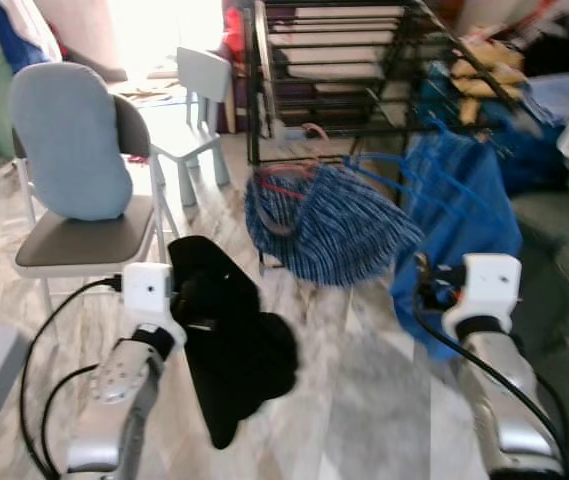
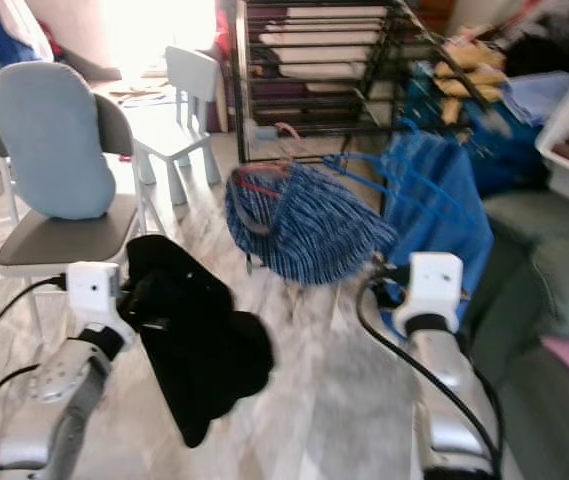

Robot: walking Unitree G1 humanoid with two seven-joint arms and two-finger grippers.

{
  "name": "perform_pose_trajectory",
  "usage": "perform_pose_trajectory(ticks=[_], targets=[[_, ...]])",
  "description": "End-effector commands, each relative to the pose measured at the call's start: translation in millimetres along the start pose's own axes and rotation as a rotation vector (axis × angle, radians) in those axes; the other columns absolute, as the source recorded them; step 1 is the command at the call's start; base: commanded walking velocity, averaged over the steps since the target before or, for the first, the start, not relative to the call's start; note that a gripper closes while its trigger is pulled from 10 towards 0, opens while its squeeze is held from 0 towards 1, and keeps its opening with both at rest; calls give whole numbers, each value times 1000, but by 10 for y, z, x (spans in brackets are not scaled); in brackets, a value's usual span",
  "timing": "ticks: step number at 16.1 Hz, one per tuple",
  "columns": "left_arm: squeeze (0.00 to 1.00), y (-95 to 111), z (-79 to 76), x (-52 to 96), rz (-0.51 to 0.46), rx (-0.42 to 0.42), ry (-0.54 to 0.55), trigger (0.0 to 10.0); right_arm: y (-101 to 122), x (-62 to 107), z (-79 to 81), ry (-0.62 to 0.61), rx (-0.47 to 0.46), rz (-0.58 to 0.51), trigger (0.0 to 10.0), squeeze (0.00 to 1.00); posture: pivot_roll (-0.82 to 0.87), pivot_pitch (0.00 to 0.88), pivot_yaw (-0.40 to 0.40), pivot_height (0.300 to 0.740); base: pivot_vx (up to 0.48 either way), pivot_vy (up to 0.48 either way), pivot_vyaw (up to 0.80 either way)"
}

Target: Hang hanger

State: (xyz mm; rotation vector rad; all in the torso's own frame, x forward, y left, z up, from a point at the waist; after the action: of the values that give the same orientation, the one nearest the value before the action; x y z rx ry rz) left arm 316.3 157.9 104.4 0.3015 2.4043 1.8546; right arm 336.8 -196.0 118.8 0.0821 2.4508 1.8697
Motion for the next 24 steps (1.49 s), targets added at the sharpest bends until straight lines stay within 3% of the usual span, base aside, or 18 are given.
perform_pose_trajectory(ticks=[1, 10, 15, 20, 24], targets=[[0, 70, 9, -12, -25, -7, 2, 10000, -32, 5, 15, 6, 0, 13, 10000, 0, -83, 0, -3, 740, 480, 0, 0], [0, 18, -41, -126, -16, 5, -5, 10000, 33, -201, 142, 36, -1, -13, 10000, 0, -72, 0, 0, 740, 480, 0, 0], [0, -18, -113, -157, 1, 6, -28, 10000, -180, -191, 135, 46, 70, 81, 10000, 0, -81, 0, 4, 740, 480, 0, 0], [0, -63, -89, -148, 24, 0, -13, 10000, -364, -199, -8, 37, 148, 174, 10000, 0, -85, 0, 1, 740, 442, -52, 0], [0, -74, -66, -152, 30, 17, 0, 10000, -563, -178, -92, 71, 214, 275, 10000, 0, -85, 0, -1, 740, 0, 0, 0]])
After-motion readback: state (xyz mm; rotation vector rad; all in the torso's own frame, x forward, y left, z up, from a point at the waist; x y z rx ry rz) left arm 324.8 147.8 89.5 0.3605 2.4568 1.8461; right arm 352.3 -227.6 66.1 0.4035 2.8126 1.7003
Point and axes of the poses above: a point about 5 cm out from each wrist's last joint towards the gripper, its own x axis pointing back from the gripper into the wrist, its own y axis along the axis of the wrist's last joint, z = x × y, the point moved 5 cm from there along -x, pointing out of the wrist towards the gripper, and after that the axes turned 10 degrees about x, right-handed, at the moved point
